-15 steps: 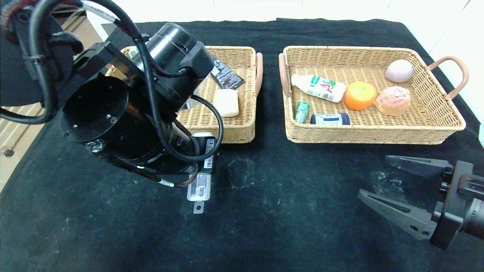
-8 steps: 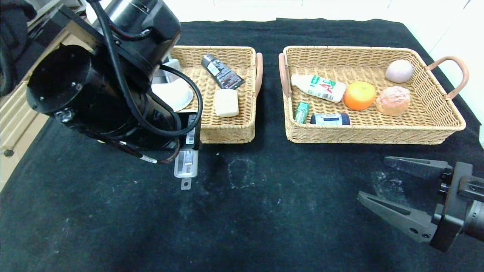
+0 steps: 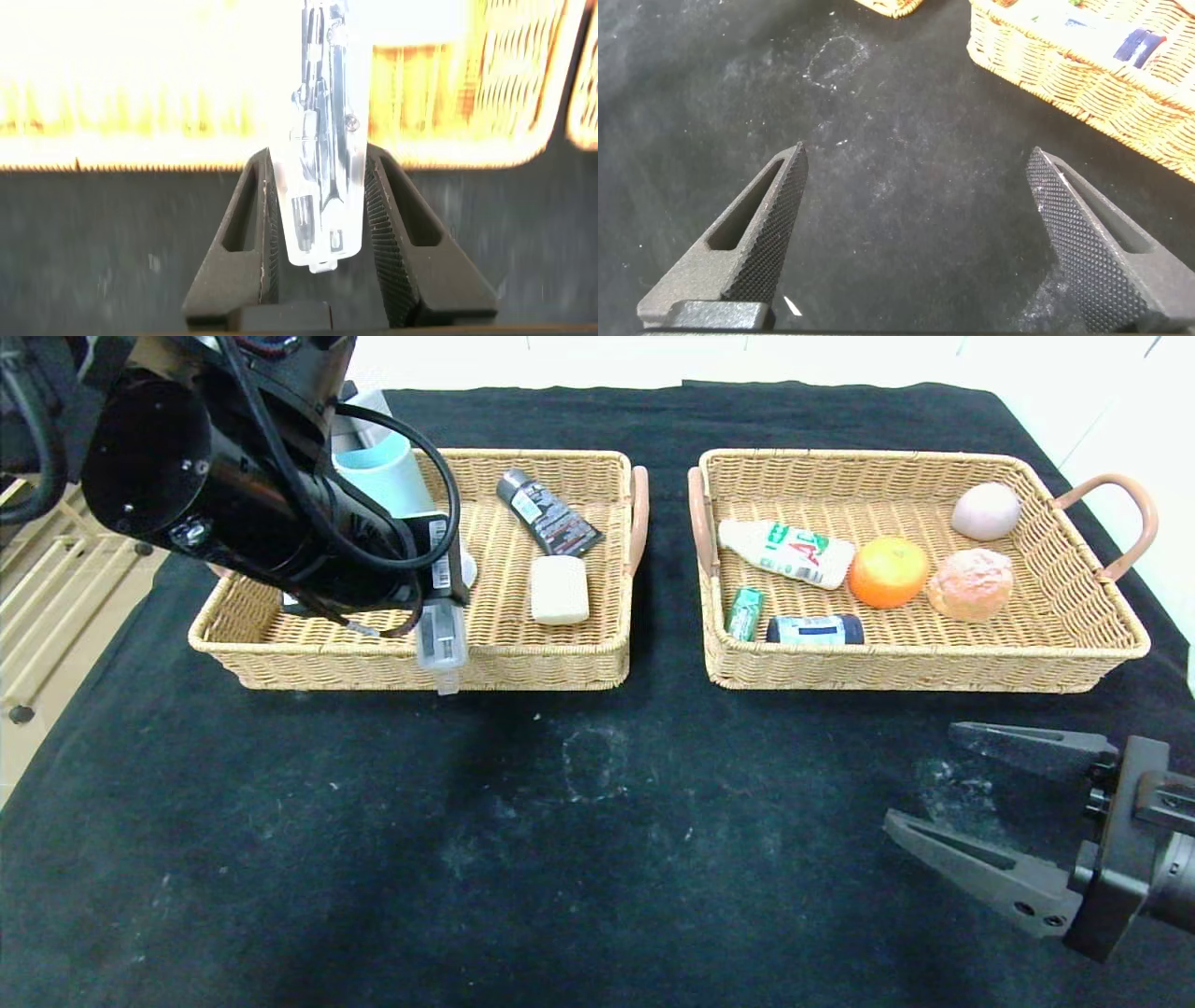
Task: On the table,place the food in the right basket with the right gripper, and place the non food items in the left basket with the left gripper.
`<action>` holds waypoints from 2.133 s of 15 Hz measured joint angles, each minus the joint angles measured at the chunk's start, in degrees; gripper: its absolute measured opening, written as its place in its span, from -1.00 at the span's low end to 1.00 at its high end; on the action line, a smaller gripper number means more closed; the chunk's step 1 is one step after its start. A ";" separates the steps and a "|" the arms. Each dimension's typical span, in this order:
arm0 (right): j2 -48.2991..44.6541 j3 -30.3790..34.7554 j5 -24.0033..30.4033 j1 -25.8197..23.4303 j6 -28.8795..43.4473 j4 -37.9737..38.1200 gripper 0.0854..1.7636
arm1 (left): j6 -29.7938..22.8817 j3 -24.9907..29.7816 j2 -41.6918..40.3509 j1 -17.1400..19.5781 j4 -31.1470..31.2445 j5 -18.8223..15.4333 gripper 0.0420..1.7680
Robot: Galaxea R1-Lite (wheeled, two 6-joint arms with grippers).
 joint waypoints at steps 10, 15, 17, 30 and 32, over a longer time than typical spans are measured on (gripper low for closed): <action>0.00 0.00 -0.01 0.04 0.09 0.00 0.94 | 5.99 -0.74 3.96 3.67 -17.09 0.00 -0.31; 0.00 0.00 0.00 0.04 0.09 -0.02 0.94 | 7.09 -0.60 5.78 3.58 -21.87 0.40 -0.31; 0.00 0.00 -0.01 0.04 0.09 0.00 0.94 | 7.17 -0.33 6.17 3.39 -22.27 1.35 -0.31; 0.00 0.00 -0.01 0.04 0.00 0.00 0.94 | 7.39 0.89 6.21 2.77 -22.00 1.60 0.53; 0.00 0.00 0.00 0.04 -0.02 0.00 0.94 | 7.25 0.98 6.10 2.62 -21.94 1.65 0.62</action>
